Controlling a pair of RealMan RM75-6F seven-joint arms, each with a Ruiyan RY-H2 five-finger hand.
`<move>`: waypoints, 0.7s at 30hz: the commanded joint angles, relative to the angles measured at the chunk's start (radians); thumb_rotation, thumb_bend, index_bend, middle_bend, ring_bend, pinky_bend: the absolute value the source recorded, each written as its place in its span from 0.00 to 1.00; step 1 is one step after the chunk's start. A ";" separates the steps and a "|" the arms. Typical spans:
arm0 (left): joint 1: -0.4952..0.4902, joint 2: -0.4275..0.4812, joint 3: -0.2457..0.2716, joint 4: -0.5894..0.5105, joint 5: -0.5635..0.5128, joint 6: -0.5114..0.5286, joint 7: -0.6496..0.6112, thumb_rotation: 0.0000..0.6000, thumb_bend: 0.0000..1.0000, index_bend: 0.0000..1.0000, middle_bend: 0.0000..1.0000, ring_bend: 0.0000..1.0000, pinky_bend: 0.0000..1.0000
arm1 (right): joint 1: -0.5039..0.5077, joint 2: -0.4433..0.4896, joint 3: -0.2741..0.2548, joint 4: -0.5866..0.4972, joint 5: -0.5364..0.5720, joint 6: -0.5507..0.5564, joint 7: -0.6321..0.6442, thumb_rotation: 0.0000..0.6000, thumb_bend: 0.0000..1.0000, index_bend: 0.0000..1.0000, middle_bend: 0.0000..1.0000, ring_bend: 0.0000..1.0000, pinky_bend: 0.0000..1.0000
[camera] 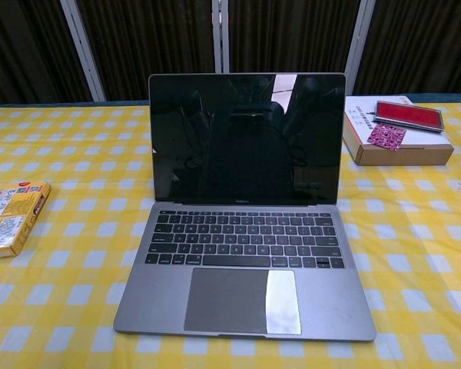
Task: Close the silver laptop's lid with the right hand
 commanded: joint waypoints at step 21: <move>-0.010 -0.016 -0.020 0.007 -0.052 -0.030 0.046 1.00 0.00 0.00 0.00 0.00 0.00 | 0.227 0.033 0.124 -0.038 0.066 -0.276 -0.063 1.00 1.00 0.00 0.00 0.00 0.00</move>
